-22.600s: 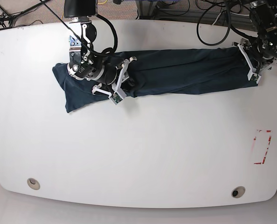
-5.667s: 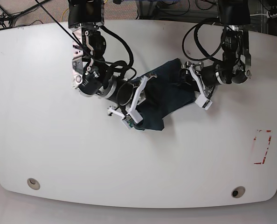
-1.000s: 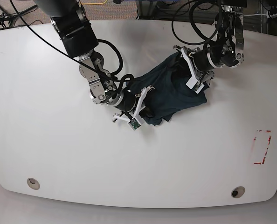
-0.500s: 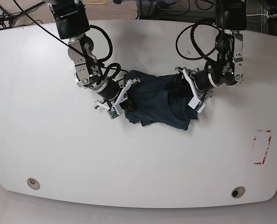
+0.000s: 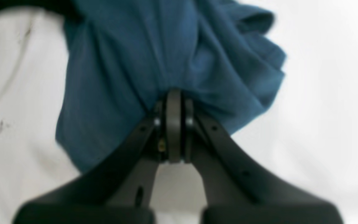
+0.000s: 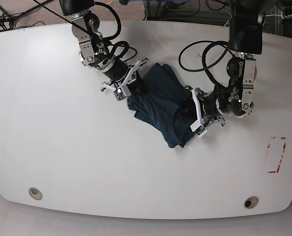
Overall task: Fold the T-shirt properly
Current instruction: 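Fold the bundle over with both grippers into a compact square, then grasp the folded shirt bundle with the left gripper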
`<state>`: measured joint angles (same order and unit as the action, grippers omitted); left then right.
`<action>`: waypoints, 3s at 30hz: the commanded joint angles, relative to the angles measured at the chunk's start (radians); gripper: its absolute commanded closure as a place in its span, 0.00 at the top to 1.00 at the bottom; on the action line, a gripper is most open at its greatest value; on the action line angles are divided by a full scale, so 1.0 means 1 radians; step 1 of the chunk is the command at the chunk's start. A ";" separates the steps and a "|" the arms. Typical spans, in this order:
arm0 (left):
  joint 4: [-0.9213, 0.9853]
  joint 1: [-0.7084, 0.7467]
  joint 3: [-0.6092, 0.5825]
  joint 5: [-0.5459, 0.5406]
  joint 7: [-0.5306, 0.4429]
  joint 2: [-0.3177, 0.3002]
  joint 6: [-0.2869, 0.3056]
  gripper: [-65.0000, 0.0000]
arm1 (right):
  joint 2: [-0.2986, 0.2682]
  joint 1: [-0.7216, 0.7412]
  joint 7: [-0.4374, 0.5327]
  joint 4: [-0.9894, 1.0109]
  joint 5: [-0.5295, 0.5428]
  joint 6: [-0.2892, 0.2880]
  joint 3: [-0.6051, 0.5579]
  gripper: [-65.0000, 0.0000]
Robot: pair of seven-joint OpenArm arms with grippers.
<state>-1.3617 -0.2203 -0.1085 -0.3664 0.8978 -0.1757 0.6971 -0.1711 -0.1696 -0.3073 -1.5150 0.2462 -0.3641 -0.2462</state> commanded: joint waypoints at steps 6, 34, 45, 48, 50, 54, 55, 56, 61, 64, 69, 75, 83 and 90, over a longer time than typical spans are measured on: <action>-0.132 -0.061 -0.001 -0.019 0.060 -0.048 0.001 0.33 | 0.014 -0.011 -0.211 -0.204 -0.026 0.021 0.000 0.01; -0.416 0.315 -0.003 -0.010 0.011 0.083 0.001 0.33 | 0.002 0.198 -0.175 0.024 -0.037 0.015 0.002 0.01; -0.236 0.299 0.000 -0.010 -0.070 0.049 0.001 0.33 | 0.020 0.084 -0.166 0.011 -0.026 0.023 -0.005 0.01; -0.215 0.282 -0.003 -0.012 -0.082 0.011 0.001 0.33 | 0.055 0.051 -0.171 -0.014 -0.037 0.023 0.000 0.01; -0.215 0.276 0.003 -0.013 -0.082 -0.006 0.001 0.33 | 0.072 0.032 -0.172 -0.026 -0.037 0.024 -0.002 0.01; -0.247 0.261 0.003 -0.015 -0.079 -0.066 0.001 0.33 | 0.107 0.003 -0.191 -0.037 -0.037 0.024 -0.005 0.01; -0.255 0.261 0.005 -0.015 -0.079 -0.077 0.001 0.33 | 0.114 0.003 -0.198 -0.039 -0.037 0.024 -0.005 0.01; -0.269 0.261 0.005 -0.015 -0.078 -0.095 0.001 0.33 | 0.124 0.002 -0.207 -0.040 -0.037 0.024 -0.005 0.01; -0.338 0.250 0.048 -0.015 -0.076 -0.169 0.001 0.33 | 0.144 -0.002 -0.252 -0.081 -0.037 0.024 -0.005 0.01; -0.379 0.255 0.079 -0.018 -0.075 -0.201 0.001 0.33 | 0.150 -0.002 -0.272 -0.115 -0.035 0.024 -0.005 0.01; -0.459 0.255 0.100 -0.013 -0.029 -0.210 0.001 0.33 | 0.141 -0.002 -0.303 -0.209 -0.035 0.024 0.003 0.01; -0.534 0.252 0.100 -0.012 -0.015 -0.132 -0.081 0.34 | 0.087 -0.002 -0.381 -0.350 -0.025 0.024 0.052 0.01; -0.540 0.247 0.014 -0.010 -0.052 0.009 -0.350 0.66 | 0.043 -0.002 -0.430 -0.450 -0.025 0.015 0.175 0.01; -0.528 0.264 -0.090 0.065 -0.176 0.077 -0.569 0.65 | 0.015 0.002 -0.433 -0.448 -0.023 0.012 0.249 0.01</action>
<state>-1.8832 0.0498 -0.1795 -0.3458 0.7582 -0.1150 0.1543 -0.1432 -0.1810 -0.7639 -1.9446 0.2131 -0.3477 -0.0116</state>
